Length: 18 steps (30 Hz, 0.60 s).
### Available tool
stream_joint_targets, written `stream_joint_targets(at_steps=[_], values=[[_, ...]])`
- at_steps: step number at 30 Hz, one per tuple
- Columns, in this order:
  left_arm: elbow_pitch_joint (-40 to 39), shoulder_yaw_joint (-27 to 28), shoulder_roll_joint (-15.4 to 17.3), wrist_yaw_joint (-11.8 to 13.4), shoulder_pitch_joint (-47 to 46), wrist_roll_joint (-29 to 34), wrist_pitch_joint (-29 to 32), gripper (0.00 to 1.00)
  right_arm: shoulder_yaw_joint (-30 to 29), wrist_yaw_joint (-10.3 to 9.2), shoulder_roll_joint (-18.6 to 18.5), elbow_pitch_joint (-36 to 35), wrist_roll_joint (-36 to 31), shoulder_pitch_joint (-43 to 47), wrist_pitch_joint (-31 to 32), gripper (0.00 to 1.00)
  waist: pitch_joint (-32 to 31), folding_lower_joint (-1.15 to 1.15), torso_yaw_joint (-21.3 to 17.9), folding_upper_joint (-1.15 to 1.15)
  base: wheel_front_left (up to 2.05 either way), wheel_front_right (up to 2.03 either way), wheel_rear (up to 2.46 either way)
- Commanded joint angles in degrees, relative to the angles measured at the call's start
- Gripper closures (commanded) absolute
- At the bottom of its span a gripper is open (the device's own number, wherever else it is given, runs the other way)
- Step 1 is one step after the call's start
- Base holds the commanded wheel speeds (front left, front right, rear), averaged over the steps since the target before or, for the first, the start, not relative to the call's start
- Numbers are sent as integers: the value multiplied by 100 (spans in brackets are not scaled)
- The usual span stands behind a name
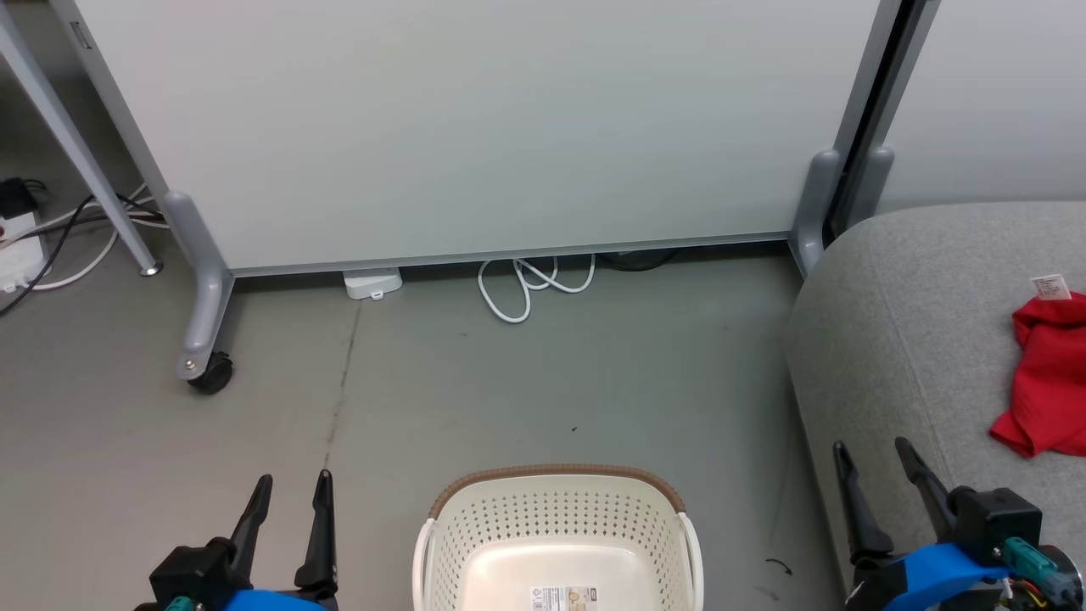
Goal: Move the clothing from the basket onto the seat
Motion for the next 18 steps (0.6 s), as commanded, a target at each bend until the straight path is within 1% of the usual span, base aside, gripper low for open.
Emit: stream_joint_targets(at_steps=[1, 18], values=[[3, -16, 31, -8, -69, -22, -14, 0, -8, 3, 2, 11, 23, 58, -32, 0, 2, 0, -13, 0, 0, 0, 0], [-88, -115, 30, -9, 61, -83, -14, 0, 54, 3, 3, 92, 107, 1, -28, 0, -7, 0, -83, 0, 0, 0, 0]])
